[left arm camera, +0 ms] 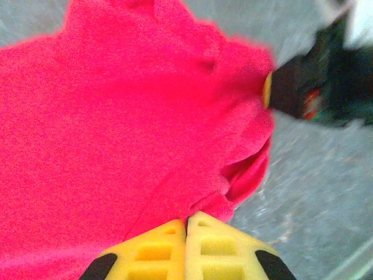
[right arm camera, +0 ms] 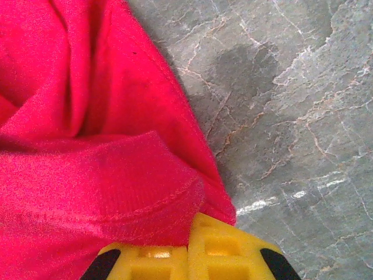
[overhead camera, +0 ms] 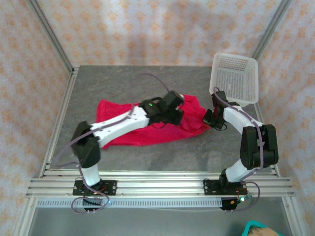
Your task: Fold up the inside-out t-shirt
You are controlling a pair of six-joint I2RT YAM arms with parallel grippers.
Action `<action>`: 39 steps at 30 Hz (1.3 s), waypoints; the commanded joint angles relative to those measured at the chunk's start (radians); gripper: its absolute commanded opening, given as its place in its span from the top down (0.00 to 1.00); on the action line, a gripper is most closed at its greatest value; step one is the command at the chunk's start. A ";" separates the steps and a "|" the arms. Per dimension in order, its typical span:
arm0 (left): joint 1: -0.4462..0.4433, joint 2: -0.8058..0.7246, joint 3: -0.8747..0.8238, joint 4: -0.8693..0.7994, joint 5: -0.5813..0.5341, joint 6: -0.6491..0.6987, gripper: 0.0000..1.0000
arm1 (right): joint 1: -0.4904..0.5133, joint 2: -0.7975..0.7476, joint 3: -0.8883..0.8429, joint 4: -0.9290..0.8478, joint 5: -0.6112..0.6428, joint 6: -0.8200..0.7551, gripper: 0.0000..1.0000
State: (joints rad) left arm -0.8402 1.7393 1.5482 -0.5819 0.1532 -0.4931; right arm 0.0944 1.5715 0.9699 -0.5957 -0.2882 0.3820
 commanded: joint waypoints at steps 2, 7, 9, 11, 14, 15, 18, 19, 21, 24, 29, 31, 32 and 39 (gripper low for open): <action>0.092 -0.104 -0.177 0.113 0.123 -0.106 1.00 | -0.005 0.018 -0.010 0.009 0.078 0.003 1.00; 0.141 -0.078 -0.351 0.301 0.226 -0.198 1.00 | 0.006 -0.004 0.015 -0.036 0.062 -0.008 1.00; 0.142 -0.030 -0.365 0.345 0.253 -0.219 1.00 | 0.016 -0.043 0.029 -0.054 0.027 -0.003 1.00; 0.141 0.022 -0.366 0.393 0.269 -0.239 1.00 | 0.040 -0.086 0.049 -0.090 0.017 -0.002 0.87; 0.142 0.096 -0.324 0.400 0.283 -0.252 1.00 | 0.086 -0.158 0.065 -0.155 0.054 -0.012 0.72; 0.142 0.114 -0.305 0.392 0.285 -0.252 1.00 | 0.105 -0.181 0.064 -0.173 0.069 -0.017 0.69; 0.147 0.141 -0.259 0.382 0.287 -0.257 1.00 | 0.174 -0.233 0.058 -0.219 0.126 -0.025 0.66; 0.149 0.146 -0.246 0.376 0.288 -0.256 1.00 | 0.194 -0.250 0.045 -0.213 0.120 -0.024 0.65; 0.156 0.152 -0.231 0.364 0.284 -0.254 1.00 | 0.234 -0.274 0.017 -0.188 0.100 -0.009 0.65; 0.172 0.154 -0.230 0.358 0.286 -0.259 1.00 | 0.295 -0.284 -0.023 -0.116 0.036 0.037 0.58; 0.180 0.152 -0.241 0.369 0.292 -0.265 1.00 | 0.375 -0.188 -0.052 0.027 -0.024 0.121 0.50; 0.181 0.148 -0.244 0.364 0.291 -0.264 1.00 | 0.384 -0.138 -0.050 0.069 -0.019 0.143 0.50; 0.181 0.146 -0.247 0.361 0.289 -0.261 1.00 | 0.384 -0.110 -0.048 0.087 -0.022 0.154 0.50; 0.198 0.119 -0.278 0.360 0.288 -0.256 1.00 | 0.386 0.009 -0.004 0.109 0.018 0.186 0.70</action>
State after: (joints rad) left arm -0.6586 1.8938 1.2930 -0.2260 0.4385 -0.7441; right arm 0.4770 1.5635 0.9298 -0.5060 -0.3103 0.5415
